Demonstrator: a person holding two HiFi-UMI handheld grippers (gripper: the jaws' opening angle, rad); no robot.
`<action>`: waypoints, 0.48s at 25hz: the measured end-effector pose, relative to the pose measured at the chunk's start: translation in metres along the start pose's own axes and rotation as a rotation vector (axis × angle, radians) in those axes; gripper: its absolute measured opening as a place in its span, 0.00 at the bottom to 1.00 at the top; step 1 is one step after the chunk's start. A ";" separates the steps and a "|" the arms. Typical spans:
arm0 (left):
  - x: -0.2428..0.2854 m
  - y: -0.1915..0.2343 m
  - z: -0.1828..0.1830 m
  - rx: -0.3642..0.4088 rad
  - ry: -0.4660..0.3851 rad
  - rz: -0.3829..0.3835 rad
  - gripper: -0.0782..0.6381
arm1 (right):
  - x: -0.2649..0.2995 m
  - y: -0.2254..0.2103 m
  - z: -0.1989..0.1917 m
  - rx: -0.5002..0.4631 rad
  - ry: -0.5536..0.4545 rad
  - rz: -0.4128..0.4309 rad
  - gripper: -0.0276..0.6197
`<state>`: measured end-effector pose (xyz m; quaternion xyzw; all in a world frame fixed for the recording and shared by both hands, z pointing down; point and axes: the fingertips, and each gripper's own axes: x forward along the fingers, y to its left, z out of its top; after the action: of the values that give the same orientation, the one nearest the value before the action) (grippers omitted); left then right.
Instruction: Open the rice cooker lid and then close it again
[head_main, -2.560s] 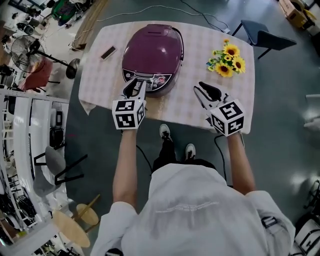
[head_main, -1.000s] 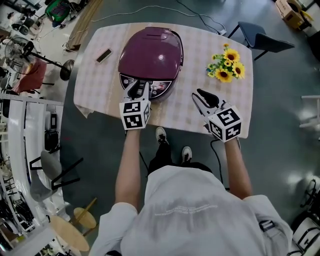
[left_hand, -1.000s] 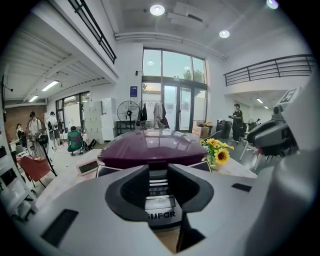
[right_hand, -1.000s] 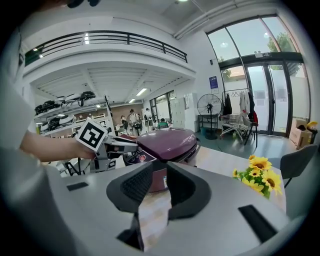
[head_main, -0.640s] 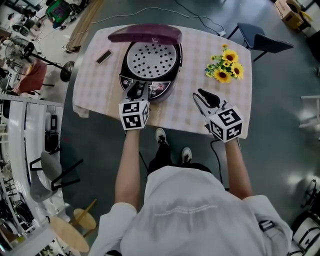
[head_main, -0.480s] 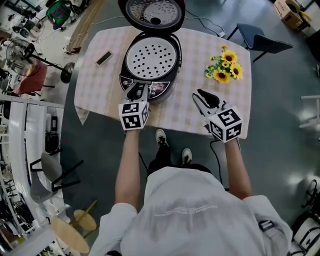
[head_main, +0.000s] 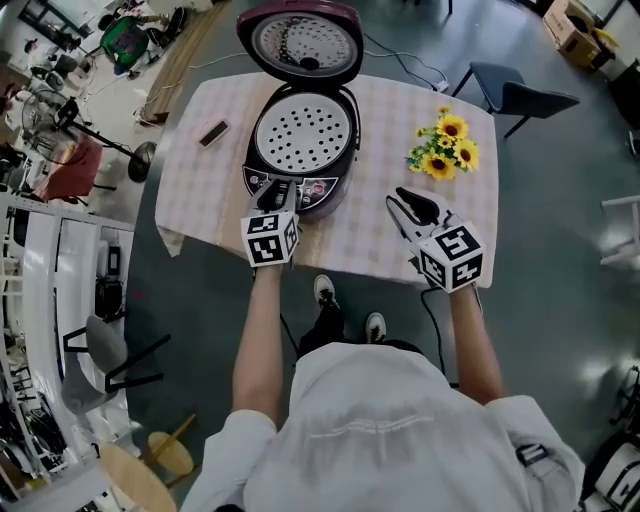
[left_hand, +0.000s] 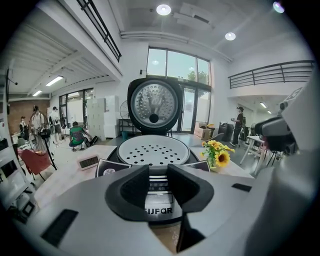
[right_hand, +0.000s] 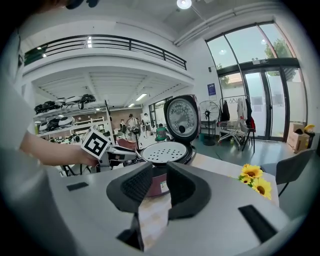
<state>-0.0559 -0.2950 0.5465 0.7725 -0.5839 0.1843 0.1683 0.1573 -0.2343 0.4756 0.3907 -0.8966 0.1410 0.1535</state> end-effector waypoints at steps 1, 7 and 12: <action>0.000 0.000 0.000 -0.003 0.003 0.001 0.29 | -0.002 0.000 0.002 -0.003 -0.005 -0.001 0.20; -0.001 -0.003 -0.001 0.030 0.055 -0.043 0.29 | -0.014 0.000 0.021 -0.040 -0.046 0.001 0.20; -0.035 -0.010 0.028 0.046 -0.087 -0.054 0.27 | -0.031 -0.007 0.045 -0.087 -0.097 -0.018 0.20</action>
<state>-0.0523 -0.2761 0.5042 0.7989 -0.5652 0.1595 0.1298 0.1753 -0.2352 0.4236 0.3979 -0.9048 0.0815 0.1280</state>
